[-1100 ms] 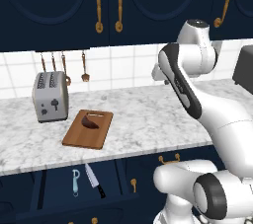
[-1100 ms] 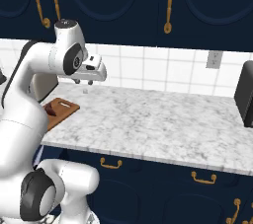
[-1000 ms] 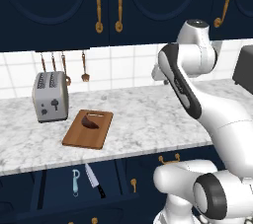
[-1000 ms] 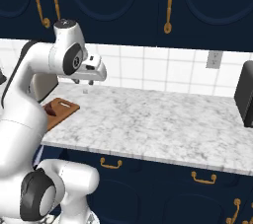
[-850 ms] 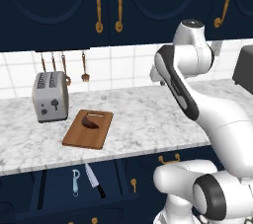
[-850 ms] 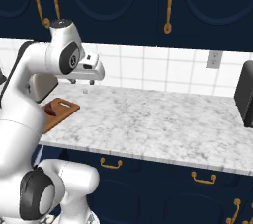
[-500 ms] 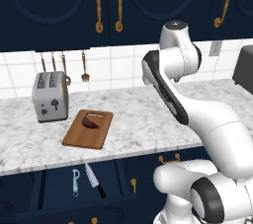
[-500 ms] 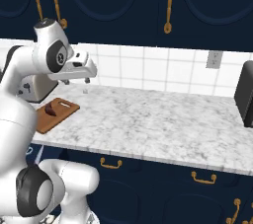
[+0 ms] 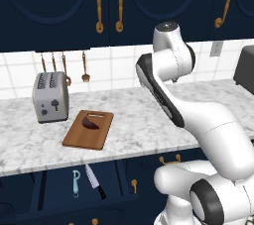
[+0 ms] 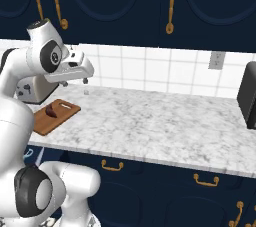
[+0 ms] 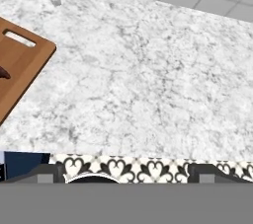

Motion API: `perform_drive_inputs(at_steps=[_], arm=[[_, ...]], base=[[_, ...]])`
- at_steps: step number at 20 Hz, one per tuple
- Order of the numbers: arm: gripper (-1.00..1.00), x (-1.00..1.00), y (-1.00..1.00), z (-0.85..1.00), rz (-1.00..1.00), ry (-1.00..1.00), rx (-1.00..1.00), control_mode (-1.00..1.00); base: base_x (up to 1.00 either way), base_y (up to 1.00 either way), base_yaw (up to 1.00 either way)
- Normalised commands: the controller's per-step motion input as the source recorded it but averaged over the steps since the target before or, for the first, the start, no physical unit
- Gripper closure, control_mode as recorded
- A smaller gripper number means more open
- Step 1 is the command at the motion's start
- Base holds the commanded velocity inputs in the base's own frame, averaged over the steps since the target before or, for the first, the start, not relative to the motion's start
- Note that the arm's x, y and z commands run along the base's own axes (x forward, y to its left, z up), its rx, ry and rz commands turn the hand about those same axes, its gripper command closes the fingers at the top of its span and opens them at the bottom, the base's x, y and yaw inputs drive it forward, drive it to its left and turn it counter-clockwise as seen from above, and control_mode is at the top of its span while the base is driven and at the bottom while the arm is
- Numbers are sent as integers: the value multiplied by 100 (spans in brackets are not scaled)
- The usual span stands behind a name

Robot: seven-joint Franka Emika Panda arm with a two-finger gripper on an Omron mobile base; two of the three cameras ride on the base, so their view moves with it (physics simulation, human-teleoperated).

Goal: Place the appropriate cutting tool for cutting the potato skin on the cutting board.

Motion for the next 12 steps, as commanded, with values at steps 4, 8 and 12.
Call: perform_drive_inputs(at_steps=[4, 8, 12], arm=[[-100, 0, 0, 0, 0, 0, 0, -100], [-100, -1, 17, -3, 0, -2, 1, -100], [-100, 0, 41, -11, 0, -3, 9, -100]], base=[[0, 0, 0], [0, 0, 0], [0, 0, 0]])
